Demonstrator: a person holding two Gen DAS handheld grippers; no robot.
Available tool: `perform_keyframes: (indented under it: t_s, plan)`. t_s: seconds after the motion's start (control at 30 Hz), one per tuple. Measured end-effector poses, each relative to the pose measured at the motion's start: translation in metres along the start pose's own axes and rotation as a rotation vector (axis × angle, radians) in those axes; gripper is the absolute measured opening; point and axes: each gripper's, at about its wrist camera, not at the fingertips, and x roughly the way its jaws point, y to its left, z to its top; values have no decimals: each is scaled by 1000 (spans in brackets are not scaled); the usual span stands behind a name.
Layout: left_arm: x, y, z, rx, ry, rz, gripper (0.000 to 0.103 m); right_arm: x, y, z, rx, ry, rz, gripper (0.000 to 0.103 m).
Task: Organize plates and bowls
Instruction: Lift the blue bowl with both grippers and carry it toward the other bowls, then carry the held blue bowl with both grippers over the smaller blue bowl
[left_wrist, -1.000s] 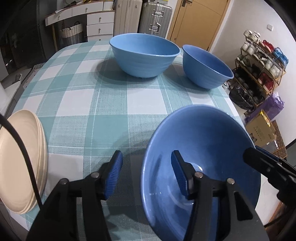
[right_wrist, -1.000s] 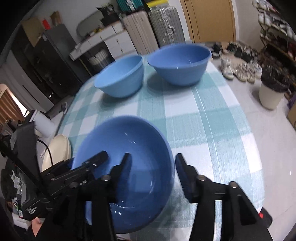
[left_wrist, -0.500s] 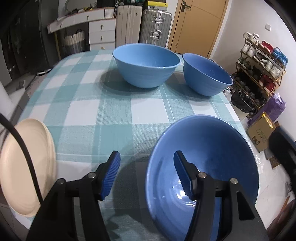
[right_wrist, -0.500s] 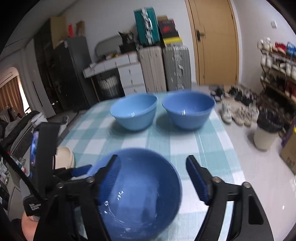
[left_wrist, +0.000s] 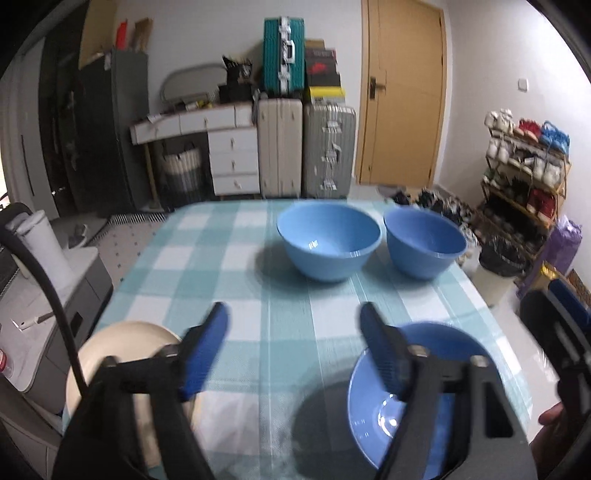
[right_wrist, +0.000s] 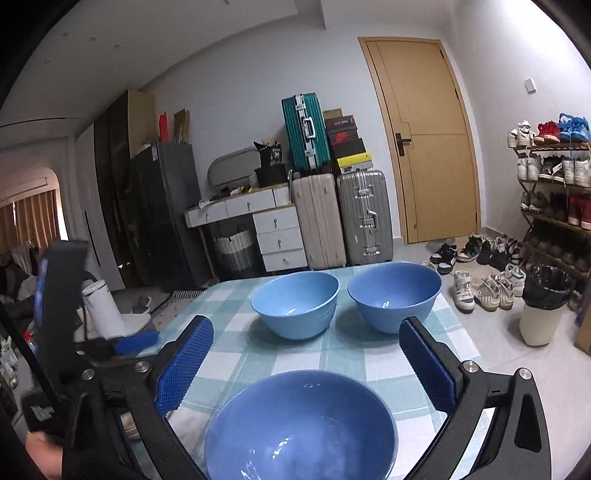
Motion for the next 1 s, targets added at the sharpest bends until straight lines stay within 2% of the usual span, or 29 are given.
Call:
perform_keyframes:
  t_s: [0.1, 0.17, 0.27, 0.37, 0.43, 0.57, 0.77, 1.0]
  plan:
    - [-10, 5, 3, -13, -51, -22, 82, -5, -2, -5, -7, -24, -9, 102]
    - [-13, 6, 3, -6, -75, -10, 83, -9, -3, -6, -26, -49, -18, 102]
    - [-15, 7, 3, -9, -100, -4, 89, -12, -5, -8, -60, -84, -11, 102]
    - [-16, 7, 3, -7, -124, 38, 96, -14, -2, -8, -75, -73, 2, 102]
    - [-17, 7, 3, 2, -136, 46, 97, -13, 0, -8, -81, -60, 4, 102]
    - [-19, 9, 1, -11, -149, 34, 103, -14, 3, -9, -120, -69, -13, 102]
    - [-19, 4, 0, 8, -145, 33, 103, -17, 2, -10, -129, -80, -29, 102]
    - [-15, -3, -1, 49, -126, 86, 103, -14, -5, -7, -132, -78, -70, 102]
